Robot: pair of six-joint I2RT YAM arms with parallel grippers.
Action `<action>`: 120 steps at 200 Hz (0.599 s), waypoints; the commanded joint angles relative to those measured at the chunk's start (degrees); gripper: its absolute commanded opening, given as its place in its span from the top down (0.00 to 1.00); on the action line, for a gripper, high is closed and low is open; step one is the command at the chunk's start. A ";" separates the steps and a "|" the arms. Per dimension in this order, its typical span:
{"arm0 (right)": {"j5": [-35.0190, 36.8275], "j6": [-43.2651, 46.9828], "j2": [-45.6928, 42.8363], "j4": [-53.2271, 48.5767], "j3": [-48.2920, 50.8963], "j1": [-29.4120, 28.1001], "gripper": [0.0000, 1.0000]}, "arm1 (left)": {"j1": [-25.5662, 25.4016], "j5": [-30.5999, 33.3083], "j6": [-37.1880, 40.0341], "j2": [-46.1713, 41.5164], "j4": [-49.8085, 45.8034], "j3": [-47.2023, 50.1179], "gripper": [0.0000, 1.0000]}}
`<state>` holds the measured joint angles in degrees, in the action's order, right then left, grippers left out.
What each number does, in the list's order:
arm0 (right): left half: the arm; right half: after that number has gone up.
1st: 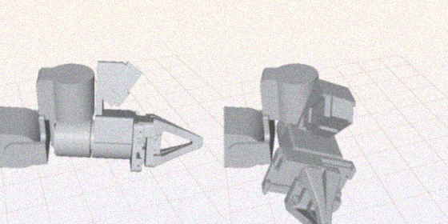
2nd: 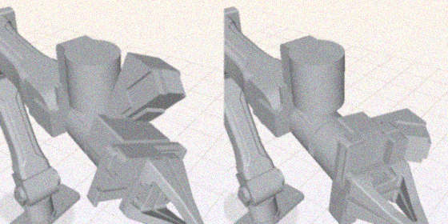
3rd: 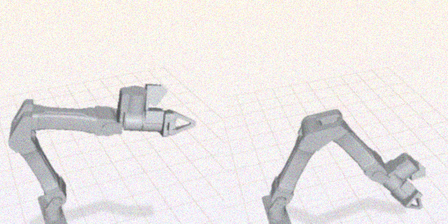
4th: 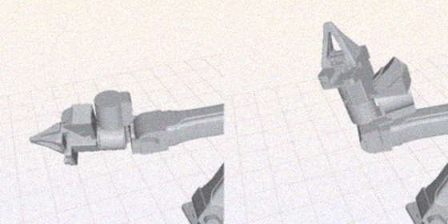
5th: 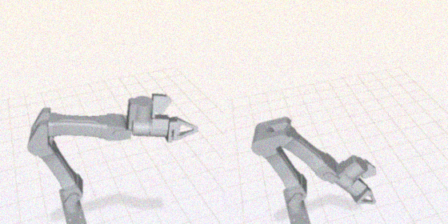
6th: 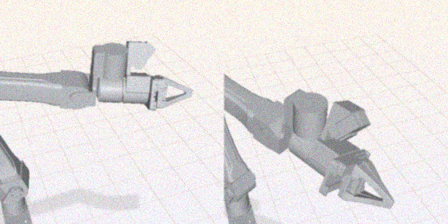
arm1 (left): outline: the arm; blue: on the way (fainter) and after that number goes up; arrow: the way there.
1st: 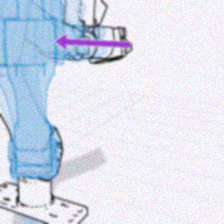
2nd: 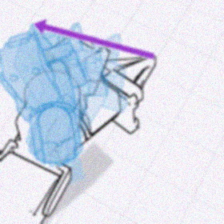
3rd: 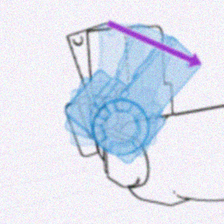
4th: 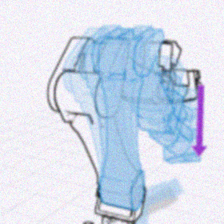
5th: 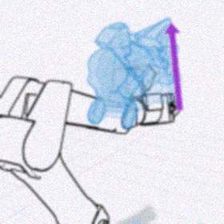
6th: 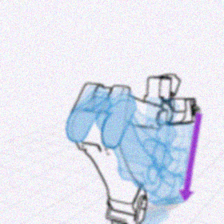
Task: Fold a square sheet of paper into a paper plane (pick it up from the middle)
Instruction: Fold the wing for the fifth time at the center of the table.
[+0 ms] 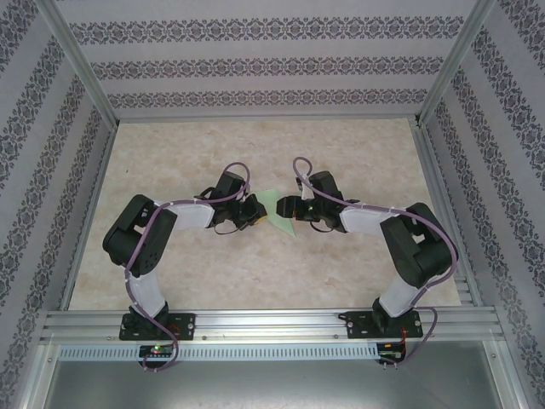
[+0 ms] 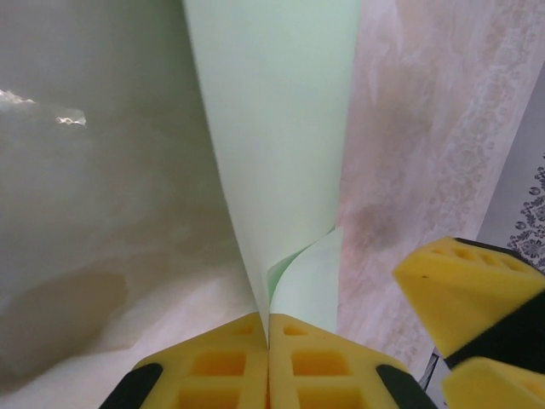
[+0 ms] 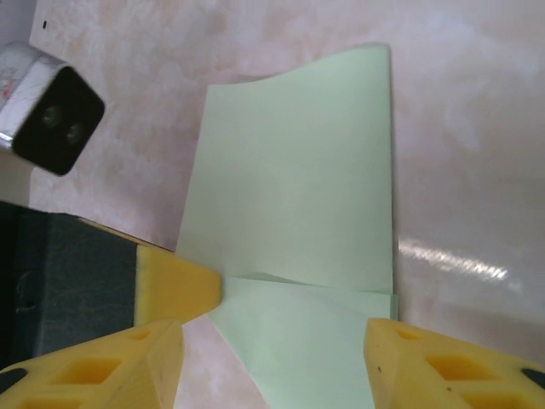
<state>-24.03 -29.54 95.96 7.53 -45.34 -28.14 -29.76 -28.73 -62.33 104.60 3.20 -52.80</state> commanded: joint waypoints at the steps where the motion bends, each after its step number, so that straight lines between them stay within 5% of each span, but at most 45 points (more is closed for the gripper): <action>1: 7.43 12.73 -4.00 -0.30 1.68 -2.19 0.40 | -0.64 1.20 -1.63 -1.49 2.22 0.53 0.92; 30: 19.27 23.31 -6.09 1.35 3.94 -7.53 0.41 | -0.57 1.41 -2.96 -2.64 1.72 0.50 0.93; 120: 30.70 41.78 -1.28 21.31 10.79 -17.08 0.47 | -1.07 -0.36 -9.24 -3.79 0.46 -1.22 0.92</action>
<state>0.05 5.82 92.18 20.32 -34.26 -42.24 -29.78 -28.12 -69.21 102.43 3.44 -52.77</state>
